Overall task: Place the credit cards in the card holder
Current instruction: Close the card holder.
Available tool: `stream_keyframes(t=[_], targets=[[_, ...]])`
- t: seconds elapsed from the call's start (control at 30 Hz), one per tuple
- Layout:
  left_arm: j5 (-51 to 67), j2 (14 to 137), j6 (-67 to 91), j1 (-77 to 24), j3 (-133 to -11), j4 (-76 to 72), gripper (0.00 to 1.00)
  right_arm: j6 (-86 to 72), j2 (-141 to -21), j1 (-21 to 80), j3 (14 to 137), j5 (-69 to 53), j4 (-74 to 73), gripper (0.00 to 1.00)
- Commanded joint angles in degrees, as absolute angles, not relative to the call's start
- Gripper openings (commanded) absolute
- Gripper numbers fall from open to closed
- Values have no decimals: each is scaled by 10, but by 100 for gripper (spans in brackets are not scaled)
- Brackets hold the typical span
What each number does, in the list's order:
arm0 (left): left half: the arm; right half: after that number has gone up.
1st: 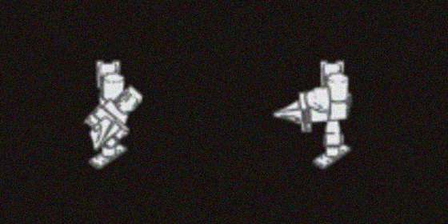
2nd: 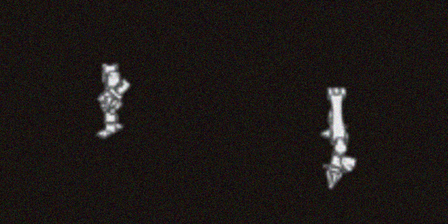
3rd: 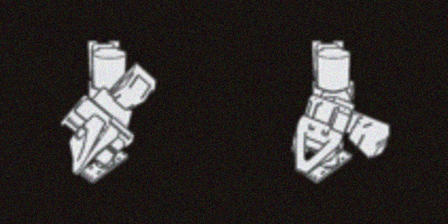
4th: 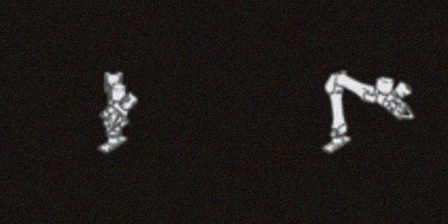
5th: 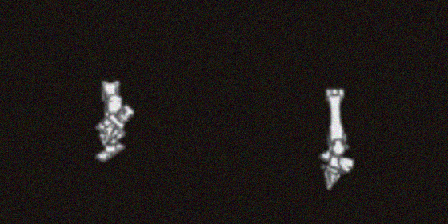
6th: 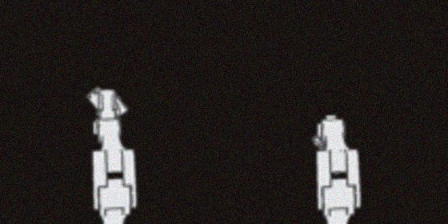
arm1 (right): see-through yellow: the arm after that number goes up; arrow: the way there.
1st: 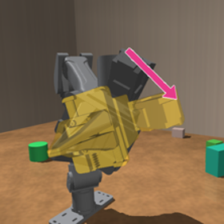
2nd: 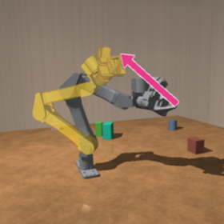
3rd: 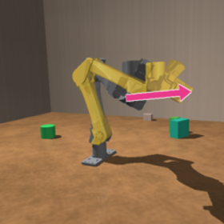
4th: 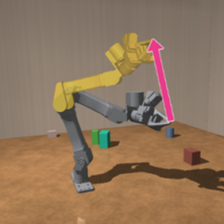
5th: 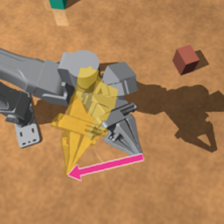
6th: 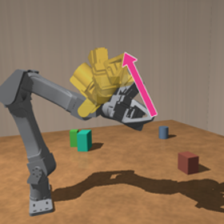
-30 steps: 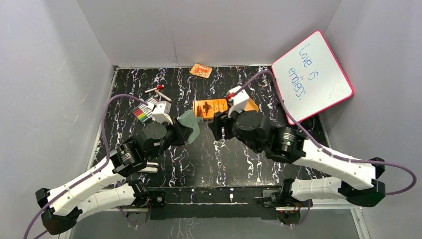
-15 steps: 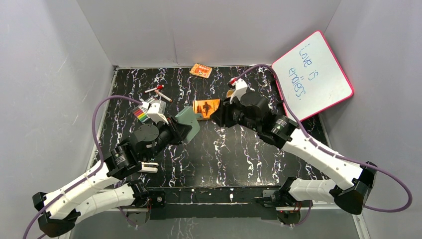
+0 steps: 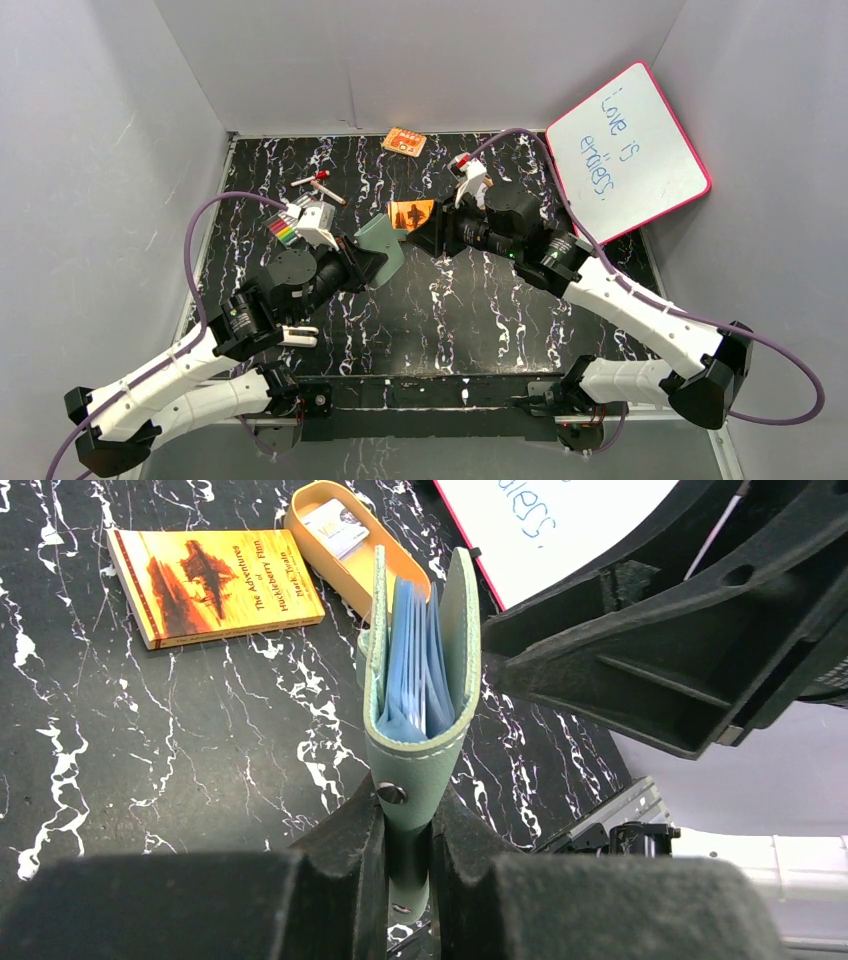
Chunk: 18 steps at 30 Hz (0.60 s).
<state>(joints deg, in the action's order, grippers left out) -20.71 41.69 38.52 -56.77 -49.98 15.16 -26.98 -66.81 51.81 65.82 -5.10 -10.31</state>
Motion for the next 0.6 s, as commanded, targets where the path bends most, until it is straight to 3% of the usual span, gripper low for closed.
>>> stream_keyframes(t=[0.0, 0.4, 0.57], targets=[[-208, 402, 379, -567, -501, 128, 0, -278, -674, 517, 664, -60, -66, 44], [-208, 396, 378, -567, -500, 130, 0, -279, -692, 516, 673, -53, -60, 39], [-210, 393, 378, -567, -498, 130, 0, -278, -695, 517, 674, -51, -60, 32]])
